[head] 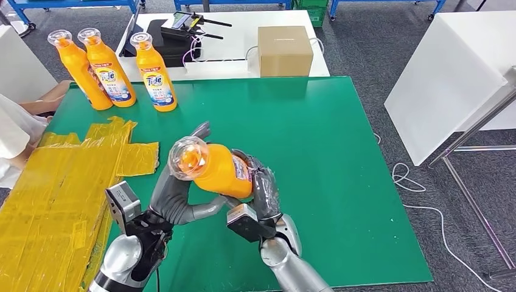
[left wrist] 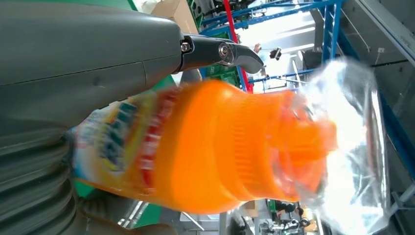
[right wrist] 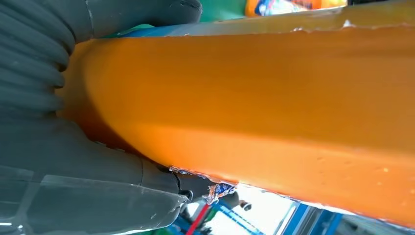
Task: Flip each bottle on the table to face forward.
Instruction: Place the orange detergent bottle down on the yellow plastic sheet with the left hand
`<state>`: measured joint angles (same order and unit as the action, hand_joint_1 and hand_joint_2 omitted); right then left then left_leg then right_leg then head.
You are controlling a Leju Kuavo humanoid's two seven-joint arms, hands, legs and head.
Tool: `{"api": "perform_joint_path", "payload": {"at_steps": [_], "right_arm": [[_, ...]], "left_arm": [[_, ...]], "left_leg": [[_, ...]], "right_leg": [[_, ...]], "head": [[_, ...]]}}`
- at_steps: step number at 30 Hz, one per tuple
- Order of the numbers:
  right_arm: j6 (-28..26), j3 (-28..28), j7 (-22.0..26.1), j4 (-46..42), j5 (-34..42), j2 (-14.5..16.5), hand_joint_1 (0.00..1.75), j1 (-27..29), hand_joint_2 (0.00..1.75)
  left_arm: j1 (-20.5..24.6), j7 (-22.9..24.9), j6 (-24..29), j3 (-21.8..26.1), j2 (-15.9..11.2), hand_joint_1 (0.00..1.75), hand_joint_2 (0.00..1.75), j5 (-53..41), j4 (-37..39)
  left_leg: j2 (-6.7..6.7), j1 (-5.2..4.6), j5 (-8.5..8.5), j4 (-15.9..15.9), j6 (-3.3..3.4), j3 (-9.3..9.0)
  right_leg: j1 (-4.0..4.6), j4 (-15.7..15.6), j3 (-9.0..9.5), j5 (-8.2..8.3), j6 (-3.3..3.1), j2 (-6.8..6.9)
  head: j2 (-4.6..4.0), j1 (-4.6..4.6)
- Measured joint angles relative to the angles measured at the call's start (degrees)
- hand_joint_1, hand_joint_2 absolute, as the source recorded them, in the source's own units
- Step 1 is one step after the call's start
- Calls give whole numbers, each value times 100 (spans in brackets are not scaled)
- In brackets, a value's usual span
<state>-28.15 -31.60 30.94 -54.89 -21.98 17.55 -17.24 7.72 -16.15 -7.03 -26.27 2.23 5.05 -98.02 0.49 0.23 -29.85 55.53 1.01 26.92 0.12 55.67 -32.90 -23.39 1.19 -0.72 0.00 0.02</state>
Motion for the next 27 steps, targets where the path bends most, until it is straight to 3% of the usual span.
{"api": "perform_joint_path", "payload": {"at_steps": [5, 13, 19, 23, 27], "right_arm": [[-78, -226, -95, 220, -596, 28, 175, -85, 175], [-871, -655, -416, 516, -1976, 44, 175, -319, 175], [-964, -797, -583, 698, -2231, 28, 175, -440, 175], [-938, -861, -581, 782, -2189, 28, 175, -485, 175], [-823, -921, -543, 809, -1994, 20, 175, -474, 175]], "left_arm": [[48, 2, -57, -6, 0, 0, 175, 50, 8], [-46, 2, -135, 67, -2, 0, 175, 86, 35], [-156, 2, -142, 186, -2, 3, 175, 107, 49], [-212, 2, -129, 243, -2, 169, 175, 149, 51], [-253, 7, -73, 279, -2, 175, 175, 197, 50]], "left_leg": [[0, 0, 0, 0, 0, 1], [1, 0, 0, 0, 0, -1], [1, 0, 0, 0, -1, -2], [1, 0, 0, 0, -1, -2], [1, -1, 0, 0, -1, -1]], "right_leg": [[0, 0, -1, 0, 0, 0], [1, 0, -2, 0, 0, -1], [2, 0, -2, 0, 0, -1], [2, 0, -3, 0, 0, -1], [1, -1, -3, 0, 0, -1]], "head": [[0, 0], [0, -1], [0, 0], [0, 0], [0, 0]]}}
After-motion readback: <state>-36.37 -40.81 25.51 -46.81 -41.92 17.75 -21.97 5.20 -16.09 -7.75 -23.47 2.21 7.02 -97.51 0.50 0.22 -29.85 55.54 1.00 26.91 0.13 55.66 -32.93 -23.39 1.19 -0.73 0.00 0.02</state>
